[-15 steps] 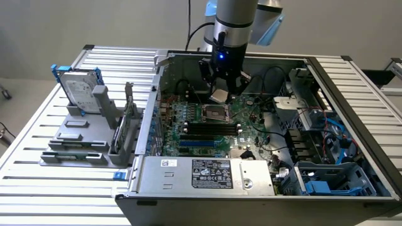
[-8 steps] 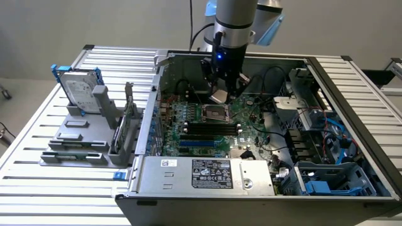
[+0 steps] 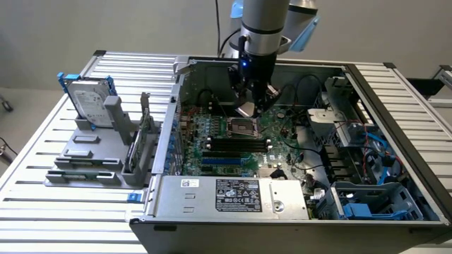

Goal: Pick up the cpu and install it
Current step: 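Place the cpu into insertion slot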

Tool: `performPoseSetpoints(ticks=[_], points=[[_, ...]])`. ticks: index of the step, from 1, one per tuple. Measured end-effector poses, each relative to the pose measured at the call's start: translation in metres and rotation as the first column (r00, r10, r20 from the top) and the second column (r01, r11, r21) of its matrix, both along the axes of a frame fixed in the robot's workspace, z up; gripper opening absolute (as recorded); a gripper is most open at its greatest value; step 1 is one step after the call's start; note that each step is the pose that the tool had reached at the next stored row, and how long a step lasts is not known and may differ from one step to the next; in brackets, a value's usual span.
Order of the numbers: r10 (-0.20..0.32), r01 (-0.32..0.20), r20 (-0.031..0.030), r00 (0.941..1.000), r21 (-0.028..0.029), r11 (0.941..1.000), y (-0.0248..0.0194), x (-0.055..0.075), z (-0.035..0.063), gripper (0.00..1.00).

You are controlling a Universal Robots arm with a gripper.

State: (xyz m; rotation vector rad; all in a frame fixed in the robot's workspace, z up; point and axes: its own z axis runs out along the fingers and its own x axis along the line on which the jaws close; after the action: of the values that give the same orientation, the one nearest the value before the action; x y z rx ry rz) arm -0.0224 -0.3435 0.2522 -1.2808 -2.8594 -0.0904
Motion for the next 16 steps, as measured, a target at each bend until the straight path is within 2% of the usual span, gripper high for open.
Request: performPoseSetpoints(ticks=[4, 8, 12, 16], points=[[-0.069, 0.069, -0.0019, 0.9976, -0.0001, 0.9976, 0.0, 0.0, -0.0017, 0.55], [-0.129, 0.129, -0.0066, 0.9916, -0.0006, 0.9916, 0.0, 0.0, -0.0034, 0.55], [-0.186, 0.186, -0.0135, 0.9824, -0.0016, 0.9825, 0.0, 0.0, -0.0049, 0.55], [-0.243, 0.243, -0.0195, 0.9699, -0.0031, 0.9701, 0.0, 0.0, -0.0064, 0.55]])
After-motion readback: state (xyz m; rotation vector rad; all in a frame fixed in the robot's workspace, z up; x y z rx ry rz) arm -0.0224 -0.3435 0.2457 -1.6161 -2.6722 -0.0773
